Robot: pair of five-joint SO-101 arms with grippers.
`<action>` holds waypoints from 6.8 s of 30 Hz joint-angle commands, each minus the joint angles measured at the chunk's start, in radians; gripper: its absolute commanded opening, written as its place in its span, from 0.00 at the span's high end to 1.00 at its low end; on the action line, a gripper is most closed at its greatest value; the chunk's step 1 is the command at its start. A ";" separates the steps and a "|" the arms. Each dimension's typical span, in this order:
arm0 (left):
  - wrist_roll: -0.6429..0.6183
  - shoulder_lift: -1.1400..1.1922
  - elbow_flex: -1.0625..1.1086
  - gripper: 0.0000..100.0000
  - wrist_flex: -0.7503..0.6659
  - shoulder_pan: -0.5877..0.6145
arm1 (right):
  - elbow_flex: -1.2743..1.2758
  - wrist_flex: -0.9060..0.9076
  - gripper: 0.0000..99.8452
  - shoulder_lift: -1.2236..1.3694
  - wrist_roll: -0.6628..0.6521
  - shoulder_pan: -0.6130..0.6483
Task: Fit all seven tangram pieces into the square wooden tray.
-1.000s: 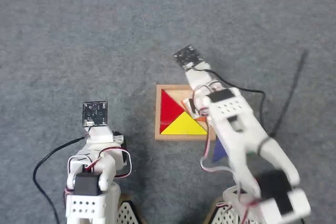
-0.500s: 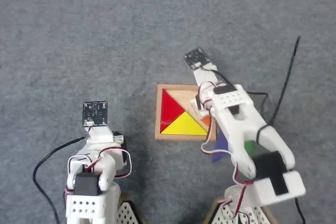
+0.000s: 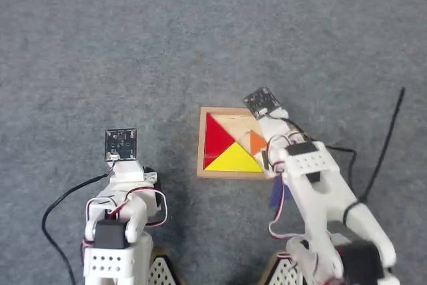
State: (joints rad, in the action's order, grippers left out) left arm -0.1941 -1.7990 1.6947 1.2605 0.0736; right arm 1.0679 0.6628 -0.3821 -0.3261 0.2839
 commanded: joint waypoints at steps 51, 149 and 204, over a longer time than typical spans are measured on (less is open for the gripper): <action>0.011 -0.020 -0.012 0.99 0.002 0.006 | -0.876 0.387 0.81 0.680 -0.301 -0.170; 0.011 -0.020 -0.012 0.99 0.002 0.006 | -0.726 0.424 0.91 0.400 0.052 -0.217; 0.011 -0.020 -0.012 0.99 0.002 0.006 | -0.694 0.197 0.86 0.397 0.370 0.237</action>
State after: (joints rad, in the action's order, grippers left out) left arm -0.1941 -1.7990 1.6947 1.2605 0.0736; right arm 0.3759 0.9022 0.0813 0.0729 0.5324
